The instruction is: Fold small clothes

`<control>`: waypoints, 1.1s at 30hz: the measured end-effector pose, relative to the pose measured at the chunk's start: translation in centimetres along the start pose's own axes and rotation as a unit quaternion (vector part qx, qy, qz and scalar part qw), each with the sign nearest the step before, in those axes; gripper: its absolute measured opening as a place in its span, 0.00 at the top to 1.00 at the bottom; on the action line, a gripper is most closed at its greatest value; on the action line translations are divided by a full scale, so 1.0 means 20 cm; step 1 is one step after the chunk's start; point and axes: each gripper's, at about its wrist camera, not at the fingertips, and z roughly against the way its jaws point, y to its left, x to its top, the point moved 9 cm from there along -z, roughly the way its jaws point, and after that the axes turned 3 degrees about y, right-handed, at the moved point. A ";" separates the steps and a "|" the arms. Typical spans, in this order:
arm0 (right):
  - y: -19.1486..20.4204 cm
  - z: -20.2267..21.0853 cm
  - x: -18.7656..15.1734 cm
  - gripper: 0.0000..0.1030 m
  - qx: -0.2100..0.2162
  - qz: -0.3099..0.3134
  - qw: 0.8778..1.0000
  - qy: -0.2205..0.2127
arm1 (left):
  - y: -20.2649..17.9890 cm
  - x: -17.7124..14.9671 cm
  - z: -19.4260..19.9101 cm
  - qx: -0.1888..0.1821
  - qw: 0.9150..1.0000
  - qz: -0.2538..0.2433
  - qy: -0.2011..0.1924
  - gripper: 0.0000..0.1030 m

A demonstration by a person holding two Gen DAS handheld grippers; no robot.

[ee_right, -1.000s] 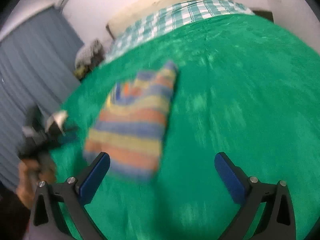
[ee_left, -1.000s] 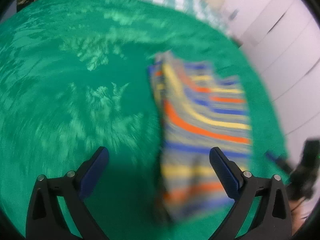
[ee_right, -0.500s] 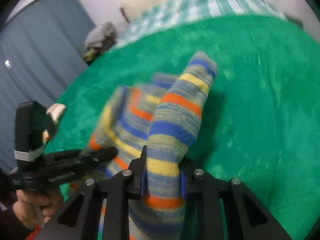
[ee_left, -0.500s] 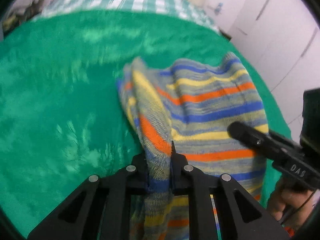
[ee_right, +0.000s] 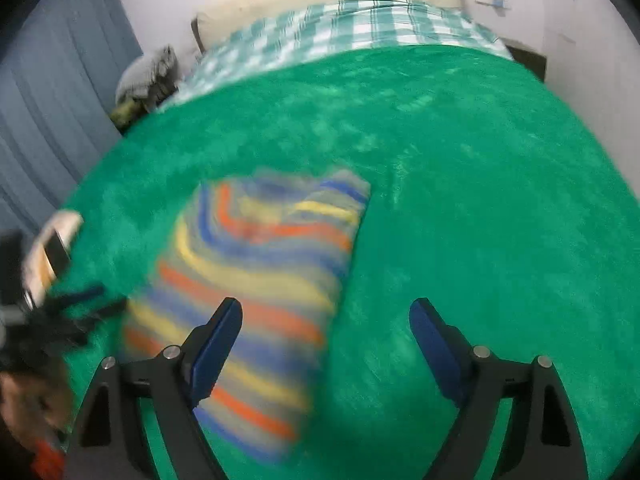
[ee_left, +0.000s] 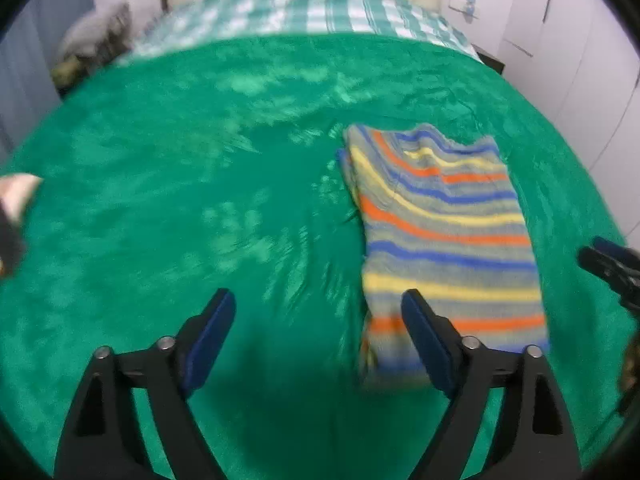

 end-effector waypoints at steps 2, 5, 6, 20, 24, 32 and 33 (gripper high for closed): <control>0.00 0.10 -0.10 0.11 -0.015 0.016 1.000 -0.004 | -0.01 -0.04 0.11 0.025 0.999 -0.006 -0.025 0.04; 0.04 0.29 -0.20 0.03 -0.020 0.034 0.999 -0.021 | -0.04 -0.10 0.28 0.051 0.997 -0.018 -0.049 0.03; 0.07 0.35 -0.22 0.03 -0.019 0.041 0.999 -0.029 | -0.04 -0.11 0.32 0.055 0.997 -0.020 -0.053 0.03; 0.42 0.86 -0.36 0.00 -0.015 0.093 0.993 -0.067 | -0.10 -0.24 0.86 0.082 0.989 -0.025 -0.121 0.01; 0.45 0.95 -0.38 0.00 -0.020 0.097 0.992 -0.073 | -0.10 -0.29 0.91 0.057 0.993 -0.013 -0.105 0.01; 0.48 1.11 -0.47 0.00 -0.011 0.082 0.994 -0.072 | -0.01 -0.37 1.06 0.121 0.987 0.007 -0.107 0.01; 0.47 1.14 -0.49 0.00 -0.015 0.080 0.994 -0.074 | -0.01 -0.39 1.07 0.126 0.987 0.003 -0.101 0.01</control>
